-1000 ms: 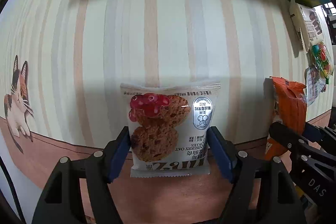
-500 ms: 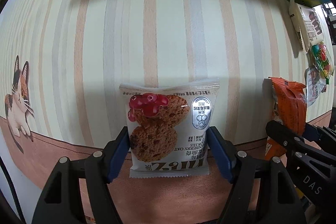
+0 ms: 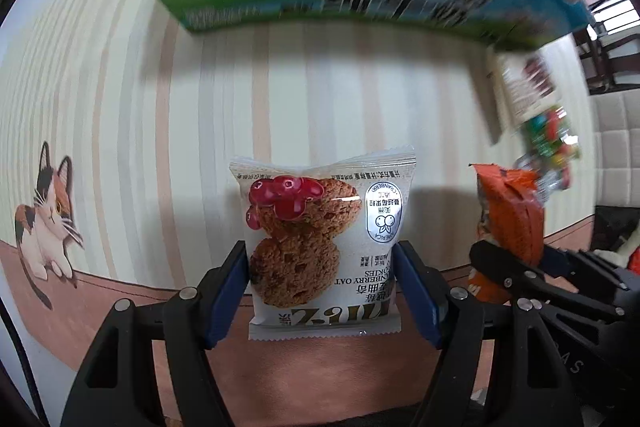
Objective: Organize snacks
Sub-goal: 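Carry both packets into the cardboard box and open both tools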
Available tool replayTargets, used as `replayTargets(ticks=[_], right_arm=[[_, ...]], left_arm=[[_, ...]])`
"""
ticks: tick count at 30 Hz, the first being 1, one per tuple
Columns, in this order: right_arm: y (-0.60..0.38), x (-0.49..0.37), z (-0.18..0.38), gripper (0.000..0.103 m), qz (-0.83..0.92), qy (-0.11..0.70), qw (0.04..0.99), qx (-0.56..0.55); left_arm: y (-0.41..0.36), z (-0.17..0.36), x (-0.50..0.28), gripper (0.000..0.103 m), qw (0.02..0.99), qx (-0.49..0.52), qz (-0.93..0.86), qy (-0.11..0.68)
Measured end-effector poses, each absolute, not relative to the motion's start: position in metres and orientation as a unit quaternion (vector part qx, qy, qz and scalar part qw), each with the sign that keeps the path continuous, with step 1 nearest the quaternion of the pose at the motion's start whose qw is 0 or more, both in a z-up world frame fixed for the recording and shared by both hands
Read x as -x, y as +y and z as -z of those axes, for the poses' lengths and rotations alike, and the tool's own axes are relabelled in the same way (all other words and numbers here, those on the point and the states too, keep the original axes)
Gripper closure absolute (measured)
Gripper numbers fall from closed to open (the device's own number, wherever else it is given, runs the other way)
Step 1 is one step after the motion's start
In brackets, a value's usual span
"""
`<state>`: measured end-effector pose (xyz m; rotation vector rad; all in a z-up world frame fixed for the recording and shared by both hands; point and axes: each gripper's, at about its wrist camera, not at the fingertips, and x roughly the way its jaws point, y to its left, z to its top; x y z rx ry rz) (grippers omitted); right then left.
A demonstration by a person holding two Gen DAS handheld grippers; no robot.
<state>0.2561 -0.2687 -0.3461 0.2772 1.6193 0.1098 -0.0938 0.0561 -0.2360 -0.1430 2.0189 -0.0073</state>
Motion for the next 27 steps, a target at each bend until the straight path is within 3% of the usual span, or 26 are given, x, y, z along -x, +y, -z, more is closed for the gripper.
replayTargets(ticks=[9, 13, 19, 27], right_arm=[[-0.308, -0.306, 0.245, 0.057, -0.066, 0.649, 0.742, -0.153], [-0.319, -0.356, 0.208, 0.057, -0.056, 0.615, 0.774, -0.137], [-0.323, -0.452, 0.191, 0.057, -0.026, 0.594, 0.800, -0.079], [-0.322, -0.554, 0.234, 0.056, -0.004, 0.631, 0.774, -0.055]], left_arm=[[0.056, 0.166, -0.006, 0.033, 0.606, 0.086, 0.037, 0.790], [0.063, 0.159, -0.066, 0.033, 0.636, 0.064, 0.028, 0.768], [0.084, 0.197, -0.150, 0.033, 0.645, 0.015, -0.006, 0.764], [0.113, 0.269, -0.205, 0.033, 0.585, -0.008, -0.040, 0.810]])
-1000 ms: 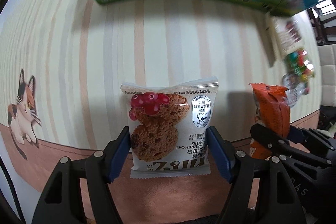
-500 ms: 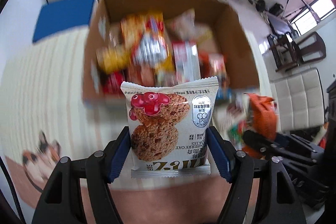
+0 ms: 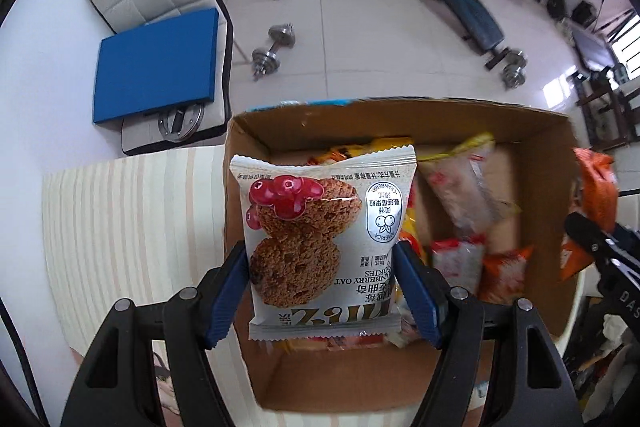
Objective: Organize snacks
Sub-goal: 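Carry both packets into the cardboard box and open both tools, then withdraw both open tools from the box toward the remaining snacks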
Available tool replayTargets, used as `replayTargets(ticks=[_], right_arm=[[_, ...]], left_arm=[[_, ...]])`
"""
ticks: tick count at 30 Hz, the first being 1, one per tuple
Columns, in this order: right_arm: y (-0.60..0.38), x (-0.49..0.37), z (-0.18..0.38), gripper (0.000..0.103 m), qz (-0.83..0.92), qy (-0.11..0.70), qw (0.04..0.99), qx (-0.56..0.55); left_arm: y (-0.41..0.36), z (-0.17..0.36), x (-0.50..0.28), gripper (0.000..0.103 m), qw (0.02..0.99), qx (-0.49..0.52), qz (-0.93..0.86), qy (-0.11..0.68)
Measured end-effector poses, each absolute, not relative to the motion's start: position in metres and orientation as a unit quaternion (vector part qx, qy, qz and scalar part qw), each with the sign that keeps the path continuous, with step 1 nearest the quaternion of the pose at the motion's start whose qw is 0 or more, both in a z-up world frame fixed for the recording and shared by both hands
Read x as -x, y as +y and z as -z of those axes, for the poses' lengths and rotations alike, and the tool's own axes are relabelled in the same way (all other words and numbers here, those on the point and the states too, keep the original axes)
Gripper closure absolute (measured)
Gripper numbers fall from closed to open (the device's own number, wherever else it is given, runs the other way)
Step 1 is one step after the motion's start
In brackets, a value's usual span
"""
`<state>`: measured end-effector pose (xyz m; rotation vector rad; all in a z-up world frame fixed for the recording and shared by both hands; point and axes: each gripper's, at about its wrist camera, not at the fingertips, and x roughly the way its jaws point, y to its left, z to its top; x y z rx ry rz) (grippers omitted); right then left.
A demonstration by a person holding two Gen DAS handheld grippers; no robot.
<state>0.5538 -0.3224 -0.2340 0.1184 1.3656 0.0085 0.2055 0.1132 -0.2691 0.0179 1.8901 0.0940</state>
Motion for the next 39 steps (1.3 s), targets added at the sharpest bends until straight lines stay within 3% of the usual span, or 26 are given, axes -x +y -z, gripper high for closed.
replayTargets(ticks=[8, 10, 11, 12, 13, 19, 39], right_arm=[[-0.315, -0.581, 0.263, 0.055, 0.002, 0.654, 0.756, -0.031], [-0.311, -0.584, 0.270, 0.050, -0.003, 0.665, 0.747, -0.024], [-0.310, -0.584, 0.271, 0.037, -0.008, 0.665, 0.746, -0.026], [-0.309, -0.585, 0.271, 0.016, -0.008, 0.664, 0.747, -0.025], [-0.308, -0.585, 0.270, 0.011, -0.007, 0.661, 0.750, -0.023], [-0.306, -0.583, 0.265, 0.010, -0.004, 0.657, 0.753, -0.032], [-0.295, -0.520, 0.225, 0.009, -0.029, 0.638, 0.768, -0.038]], left_arm=[[0.123, 0.322, -0.223, 0.032, 0.555, -0.051, -0.063, 0.828], [0.123, 0.327, -0.222, 0.032, 0.547, -0.052, -0.059, 0.833], [0.124, 0.330, -0.221, 0.032, 0.538, -0.053, -0.060, 0.839], [0.124, 0.335, -0.221, 0.032, 0.529, -0.047, -0.058, 0.845], [0.125, 0.337, -0.221, 0.032, 0.523, -0.040, -0.059, 0.849], [0.124, 0.329, -0.222, 0.014, 0.538, -0.024, -0.056, 0.841], [0.105, 0.246, -0.185, 0.014, 0.621, 0.042, -0.036, 0.782]])
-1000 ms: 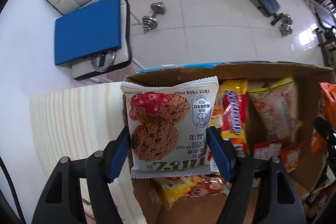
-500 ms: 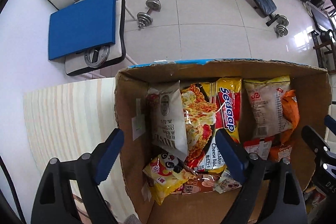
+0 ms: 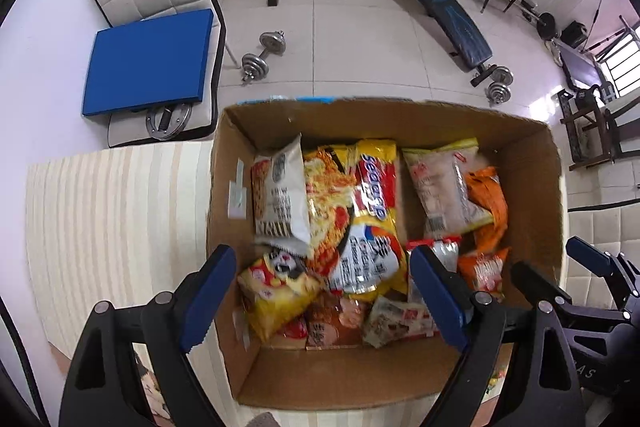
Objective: Organize snacks
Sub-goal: 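Withdraw both open tools from the box toward the remaining snacks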
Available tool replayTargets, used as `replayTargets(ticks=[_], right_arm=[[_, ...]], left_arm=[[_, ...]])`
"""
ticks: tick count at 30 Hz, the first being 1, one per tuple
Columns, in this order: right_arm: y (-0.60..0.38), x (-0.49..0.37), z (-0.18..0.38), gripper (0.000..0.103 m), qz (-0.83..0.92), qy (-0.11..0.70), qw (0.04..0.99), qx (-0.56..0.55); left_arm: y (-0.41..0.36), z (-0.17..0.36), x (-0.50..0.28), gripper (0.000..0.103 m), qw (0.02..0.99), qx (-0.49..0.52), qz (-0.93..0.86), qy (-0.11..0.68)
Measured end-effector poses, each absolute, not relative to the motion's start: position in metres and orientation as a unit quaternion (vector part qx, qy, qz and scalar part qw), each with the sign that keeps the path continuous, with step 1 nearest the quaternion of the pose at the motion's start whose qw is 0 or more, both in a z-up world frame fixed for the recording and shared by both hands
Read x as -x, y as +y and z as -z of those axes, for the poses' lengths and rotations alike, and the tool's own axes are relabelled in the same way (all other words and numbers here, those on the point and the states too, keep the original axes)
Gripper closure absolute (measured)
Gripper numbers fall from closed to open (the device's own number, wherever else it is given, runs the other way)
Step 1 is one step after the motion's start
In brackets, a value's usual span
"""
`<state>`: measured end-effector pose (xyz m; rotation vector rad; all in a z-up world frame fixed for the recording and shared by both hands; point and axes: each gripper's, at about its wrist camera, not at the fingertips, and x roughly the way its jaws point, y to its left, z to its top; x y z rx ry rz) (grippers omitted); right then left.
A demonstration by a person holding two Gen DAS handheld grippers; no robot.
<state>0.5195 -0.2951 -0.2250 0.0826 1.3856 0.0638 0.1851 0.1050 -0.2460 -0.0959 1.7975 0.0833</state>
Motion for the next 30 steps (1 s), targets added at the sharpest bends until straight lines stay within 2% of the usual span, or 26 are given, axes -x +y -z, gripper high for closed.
replayTargets(ticks=[21, 30], right_arm=[[-0.278, -0.366, 0.128, 0.009, -0.014, 0.530, 0.847, -0.037], [-0.274, -0.307, 0.109, 0.009, -0.028, 0.515, 0.855, -0.054]], left_arm=[[0.088, 0.108, -0.079, 0.014, 0.734, 0.016, -0.041, 0.677], [0.085, 0.065, -0.036, 0.014, 0.760, 0.018, -0.043, 0.648]])
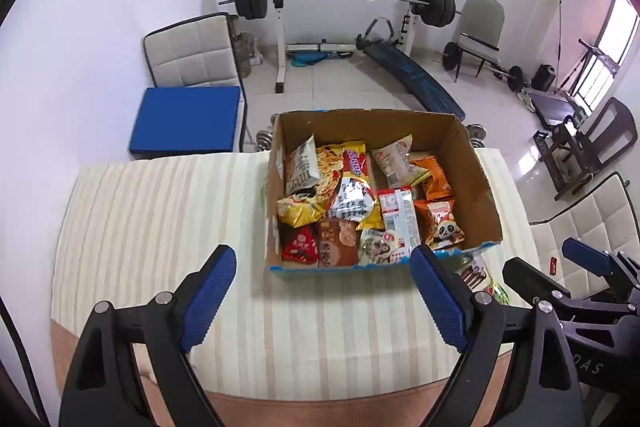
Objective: Organize snacks
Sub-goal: 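Withdraw both open tools from the box toward the remaining snacks, then grasp the green candy bag with right tool while left tool grasps red-white pouch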
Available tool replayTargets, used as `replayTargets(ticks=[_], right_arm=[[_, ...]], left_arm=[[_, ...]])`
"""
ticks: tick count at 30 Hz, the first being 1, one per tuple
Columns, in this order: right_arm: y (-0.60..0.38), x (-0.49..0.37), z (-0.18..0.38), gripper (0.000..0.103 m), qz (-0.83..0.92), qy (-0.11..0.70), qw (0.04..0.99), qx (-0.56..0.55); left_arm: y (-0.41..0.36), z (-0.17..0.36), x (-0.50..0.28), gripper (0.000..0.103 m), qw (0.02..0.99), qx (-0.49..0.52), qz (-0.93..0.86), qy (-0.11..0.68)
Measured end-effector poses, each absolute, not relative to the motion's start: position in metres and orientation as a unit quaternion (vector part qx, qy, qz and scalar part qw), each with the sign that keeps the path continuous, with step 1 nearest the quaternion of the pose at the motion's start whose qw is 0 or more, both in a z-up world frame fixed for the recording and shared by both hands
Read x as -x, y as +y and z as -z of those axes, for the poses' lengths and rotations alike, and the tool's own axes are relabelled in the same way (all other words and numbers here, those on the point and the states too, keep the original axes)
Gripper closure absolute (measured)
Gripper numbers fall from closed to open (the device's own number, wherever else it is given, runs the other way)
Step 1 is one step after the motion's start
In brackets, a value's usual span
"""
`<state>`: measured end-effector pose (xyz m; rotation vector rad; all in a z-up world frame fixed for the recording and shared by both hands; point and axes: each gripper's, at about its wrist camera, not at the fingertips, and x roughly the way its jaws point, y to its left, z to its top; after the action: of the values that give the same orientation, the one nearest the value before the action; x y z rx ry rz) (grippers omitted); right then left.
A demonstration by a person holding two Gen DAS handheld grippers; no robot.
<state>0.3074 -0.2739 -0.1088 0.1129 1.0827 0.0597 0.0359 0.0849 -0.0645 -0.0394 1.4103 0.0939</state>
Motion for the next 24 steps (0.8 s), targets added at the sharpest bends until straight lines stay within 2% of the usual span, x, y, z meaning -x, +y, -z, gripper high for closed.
replayTargets(ticks=[8, 13, 18, 21, 24], right_arm=[[-0.325, -0.276, 0.128, 0.009, -0.022, 0.526, 0.841, -0.127], [-0.398, -0.277, 0.189, 0.009, 0.023, 0.590, 0.790, -0.166], [-0.453, -0.286, 0.277, 0.009, 0.039, 0.660, 0.720, -0.209], [-0.474, -0.291, 0.324, 0.009, 0.032, 0.678, 0.673, -0.294], [-0.475, -0.305, 0.351, 0.009, 0.036, 0.685, 0.653, -0.321]], left_arm=[[0.061, 0.069, -0.009, 0.014, 0.751, 0.028, -0.044, 0.658], [0.021, 0.108, 0.006, 0.014, 0.725, 0.028, -0.040, 0.687], [-0.021, 0.165, 0.023, 0.014, 0.677, 0.010, -0.038, 0.735], [-0.039, 0.196, 0.034, 0.014, 0.648, -0.002, -0.045, 0.760], [-0.052, 0.216, 0.041, 0.014, 0.633, -0.020, -0.054, 0.772]])
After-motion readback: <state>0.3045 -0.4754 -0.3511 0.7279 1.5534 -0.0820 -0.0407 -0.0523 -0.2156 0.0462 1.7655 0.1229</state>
